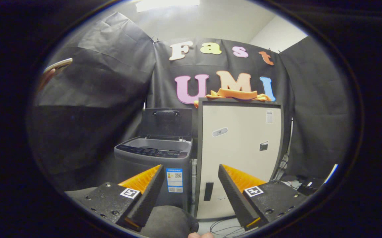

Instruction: Put the clothes into the washing machine and then close the washing machine lid.

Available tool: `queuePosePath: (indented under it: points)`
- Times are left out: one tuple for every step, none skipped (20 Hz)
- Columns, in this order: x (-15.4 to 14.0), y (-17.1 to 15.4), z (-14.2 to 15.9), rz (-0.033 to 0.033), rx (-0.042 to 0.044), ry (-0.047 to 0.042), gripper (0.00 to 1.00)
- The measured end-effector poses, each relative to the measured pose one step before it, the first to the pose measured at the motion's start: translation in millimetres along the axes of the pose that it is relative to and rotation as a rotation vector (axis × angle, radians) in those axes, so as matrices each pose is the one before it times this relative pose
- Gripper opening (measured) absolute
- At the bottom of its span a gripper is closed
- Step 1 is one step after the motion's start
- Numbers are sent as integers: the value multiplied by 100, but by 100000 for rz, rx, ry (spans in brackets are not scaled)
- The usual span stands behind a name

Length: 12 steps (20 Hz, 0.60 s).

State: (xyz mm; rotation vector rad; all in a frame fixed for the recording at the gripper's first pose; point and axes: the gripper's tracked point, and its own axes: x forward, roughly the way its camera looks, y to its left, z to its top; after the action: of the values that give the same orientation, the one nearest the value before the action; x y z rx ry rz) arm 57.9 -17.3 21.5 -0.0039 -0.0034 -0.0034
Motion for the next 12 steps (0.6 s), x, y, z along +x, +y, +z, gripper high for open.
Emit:
queuePosePath:
  points:
    - [500,-91,279,37,67,-58,99]
    - [453,-141,158,-169,37,113,99]
    - [393,-184,279,-184,49,-16,99]
    - [409,-177,209,-146,141,81,99]
    - [368,-173,218,-445,174,33,99]
    - [373,-221,180,-512,-54,236,99]
    - [369,-243,214,-594,-146,325,99]
    - [456,-181,252,-481,-116,172,99]
    - [345,-129,368,-281,-260,218,99]
    - [299,-117,475,-405,-79,-250,99]
    - [373,-152,419,-241,128,-59,99]
    - [458,-72,311,-134,-437,196,99]
